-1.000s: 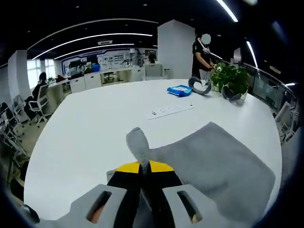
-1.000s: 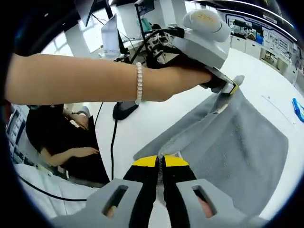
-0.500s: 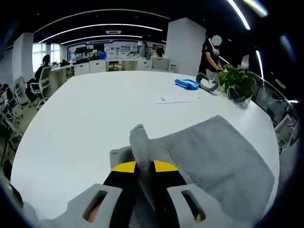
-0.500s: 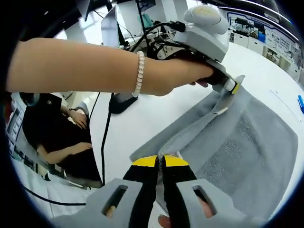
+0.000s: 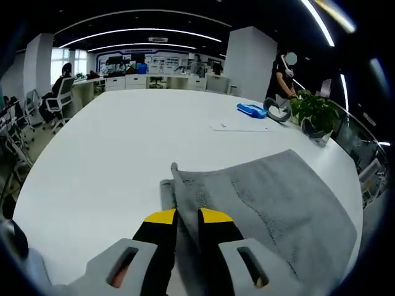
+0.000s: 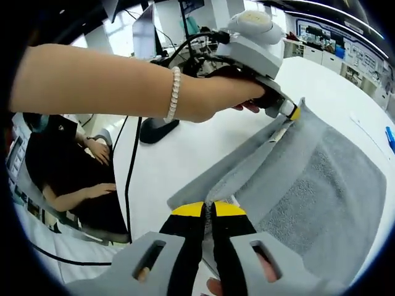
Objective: Fold the towel on the table until its edges align and the towel forms a compact rectangular stack.
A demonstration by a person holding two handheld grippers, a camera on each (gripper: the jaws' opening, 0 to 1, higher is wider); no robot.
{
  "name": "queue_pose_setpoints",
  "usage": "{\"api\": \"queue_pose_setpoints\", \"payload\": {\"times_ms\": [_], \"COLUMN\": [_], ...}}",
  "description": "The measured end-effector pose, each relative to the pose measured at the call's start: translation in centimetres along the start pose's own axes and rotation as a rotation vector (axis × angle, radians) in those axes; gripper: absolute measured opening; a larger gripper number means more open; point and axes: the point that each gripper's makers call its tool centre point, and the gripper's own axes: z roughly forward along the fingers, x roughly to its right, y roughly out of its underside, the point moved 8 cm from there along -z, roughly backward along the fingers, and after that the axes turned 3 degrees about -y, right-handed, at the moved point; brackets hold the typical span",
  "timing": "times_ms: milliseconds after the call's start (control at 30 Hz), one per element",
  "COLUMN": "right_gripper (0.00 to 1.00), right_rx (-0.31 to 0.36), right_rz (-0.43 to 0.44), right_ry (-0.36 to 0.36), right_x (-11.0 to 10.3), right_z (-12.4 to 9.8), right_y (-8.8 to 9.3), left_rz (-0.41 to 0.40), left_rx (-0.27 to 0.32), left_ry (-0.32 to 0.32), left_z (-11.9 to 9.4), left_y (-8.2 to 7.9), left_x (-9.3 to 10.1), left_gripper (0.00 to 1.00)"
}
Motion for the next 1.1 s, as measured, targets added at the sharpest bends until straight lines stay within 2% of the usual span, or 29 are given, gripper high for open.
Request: {"api": "queue_pose_setpoints", "payload": {"times_ms": [267,633,833,900,1100], "right_gripper": [0.03,0.05,0.06,0.03,0.02], "right_rx": [0.035,0.064,0.094,0.109,0.125], "right_rz": [-0.019,-0.018,-0.021,-0.017,-0.044], "right_ry": [0.004,0.005,0.015,0.005,0.009], "right_x": [-0.9,-1.3,-1.5,-1.6,-1.9], "right_z": [-0.2,-0.6,-1.1,-1.2,-1.8], "right_y": [-0.6,-0.8,-1.2,-1.5,-1.7], "left_rz": [-0.008,-0.009,0.005,0.007,-0.004], "left_rx": [0.006,0.005,0.019,0.029,0.075], "left_ry": [-0.009,-0.042,-0.056,-0.060,-0.065], "left_z": [-1.1,-3.6,-5.1,-5.7,-7.7], "left_y": [0.2,1.5,1.9,1.9,1.8], "left_x": [-0.4,-1.0,-1.1,-1.0,-0.2], "left_gripper": [0.13,0.13,0.13,0.13,0.13]}}
